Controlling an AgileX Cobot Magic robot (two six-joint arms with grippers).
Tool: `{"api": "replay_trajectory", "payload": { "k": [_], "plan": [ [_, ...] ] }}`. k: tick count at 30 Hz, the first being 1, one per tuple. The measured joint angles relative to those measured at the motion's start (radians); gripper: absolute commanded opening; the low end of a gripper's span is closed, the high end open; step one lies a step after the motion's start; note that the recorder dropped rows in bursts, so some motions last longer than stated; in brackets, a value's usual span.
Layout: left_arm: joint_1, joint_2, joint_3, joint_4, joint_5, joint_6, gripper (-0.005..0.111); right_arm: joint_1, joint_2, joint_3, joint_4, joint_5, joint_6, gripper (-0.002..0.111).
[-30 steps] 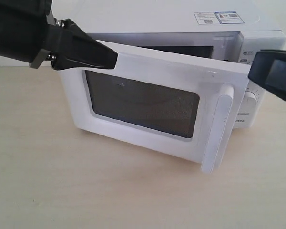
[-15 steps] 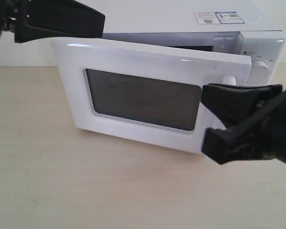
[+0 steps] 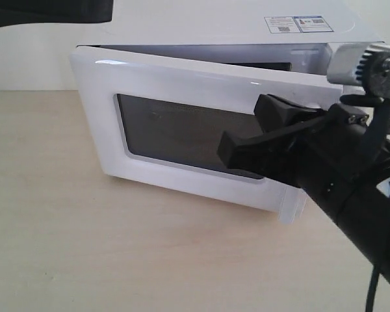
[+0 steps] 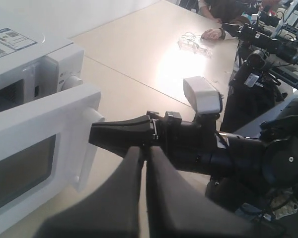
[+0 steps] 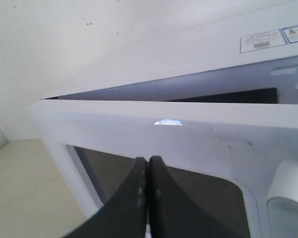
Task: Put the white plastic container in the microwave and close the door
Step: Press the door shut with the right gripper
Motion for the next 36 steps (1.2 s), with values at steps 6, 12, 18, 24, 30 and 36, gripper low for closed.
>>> {"api": "replay_trajectory", "payload": {
  "k": [6, 12, 18, 24, 30, 36],
  "plan": [
    [0.0, 0.0, 0.0, 0.0, 0.006, 0.0, 0.004, 0.0, 0.098, -0.049, -0.004, -0.055, 0.021, 0.0],
    [0.0, 0.0, 0.0, 0.0, 0.014, -0.015, 0.004, -0.039, 0.199, -0.132, -0.012, -0.059, 0.021, 0.0],
    [0.0, 0.0, 0.0, 0.0, 0.014, -0.027, 0.004, -0.098, 0.278, -0.181, -0.012, -0.053, 0.021, 0.0],
    [0.0, 0.0, 0.0, 0.0, 0.014, -0.03, 0.004, -0.16, 0.308, -0.212, -0.012, -0.048, 0.015, 0.0],
    [0.0, 0.0, 0.0, 0.0, 0.014, -0.032, 0.004, -0.239, 0.312, -0.244, -0.013, 0.026, 0.005, 0.0],
    [0.0, 0.0, 0.0, 0.0, 0.014, -0.033, 0.004, -0.291, 0.312, -0.27, -0.019, 0.056, -0.008, 0.0]
  ]
}}
